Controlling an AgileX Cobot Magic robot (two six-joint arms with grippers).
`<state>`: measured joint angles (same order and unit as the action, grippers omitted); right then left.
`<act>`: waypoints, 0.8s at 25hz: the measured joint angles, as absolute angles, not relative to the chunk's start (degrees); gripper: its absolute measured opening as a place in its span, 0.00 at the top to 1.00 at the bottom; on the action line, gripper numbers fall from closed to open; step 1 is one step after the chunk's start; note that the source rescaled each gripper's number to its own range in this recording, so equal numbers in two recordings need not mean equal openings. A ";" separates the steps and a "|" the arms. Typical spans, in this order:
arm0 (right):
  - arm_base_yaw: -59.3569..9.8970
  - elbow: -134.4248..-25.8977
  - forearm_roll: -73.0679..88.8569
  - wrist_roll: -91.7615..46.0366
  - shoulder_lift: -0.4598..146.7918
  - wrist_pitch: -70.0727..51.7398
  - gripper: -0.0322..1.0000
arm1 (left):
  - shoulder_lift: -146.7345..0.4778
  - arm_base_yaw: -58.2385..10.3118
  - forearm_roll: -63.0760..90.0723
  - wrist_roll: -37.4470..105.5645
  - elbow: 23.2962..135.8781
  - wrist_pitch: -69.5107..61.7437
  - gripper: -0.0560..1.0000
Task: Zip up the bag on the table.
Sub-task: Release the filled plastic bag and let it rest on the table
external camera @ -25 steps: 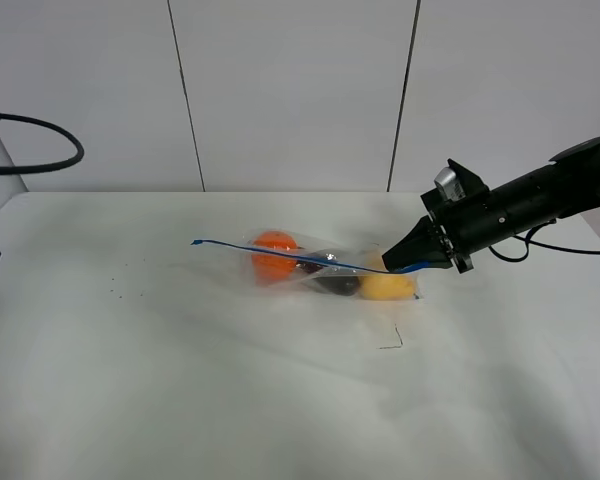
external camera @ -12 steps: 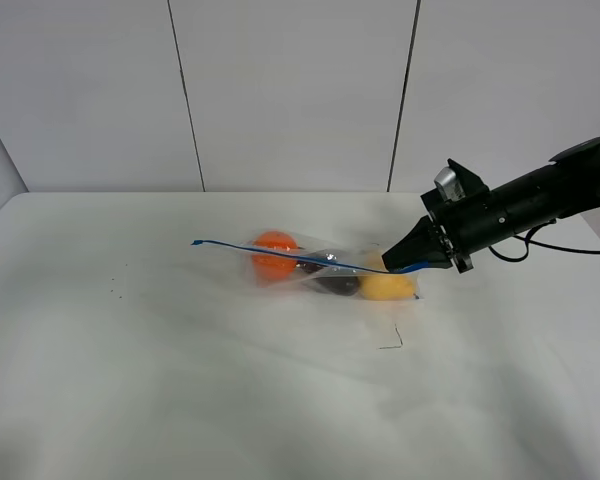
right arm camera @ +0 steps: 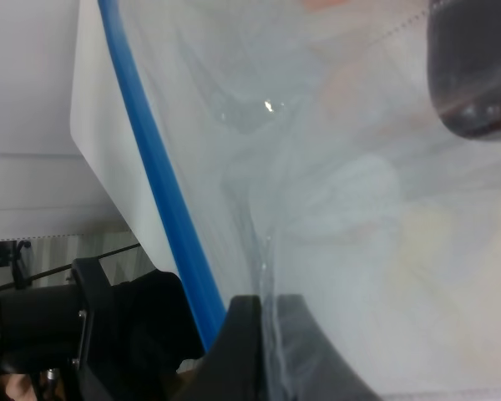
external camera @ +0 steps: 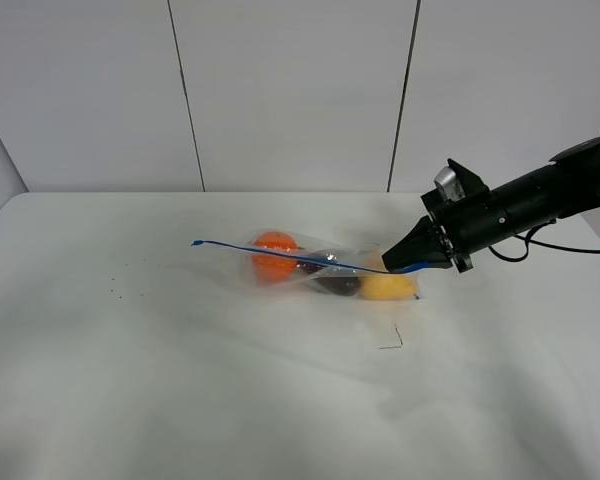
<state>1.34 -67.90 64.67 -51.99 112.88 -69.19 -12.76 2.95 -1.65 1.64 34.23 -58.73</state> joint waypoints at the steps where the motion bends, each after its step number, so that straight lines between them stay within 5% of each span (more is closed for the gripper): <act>1: 1.34 -67.90 64.67 -51.99 112.88 -69.19 0.97 | -11.16 2.95 -1.30 1.64 33.73 -58.73 0.00; 20: 1.34 -67.90 64.67 -51.99 112.88 -69.19 0.97 | 0.39 2.95 0.43 1.77 28.28 -60.40 0.00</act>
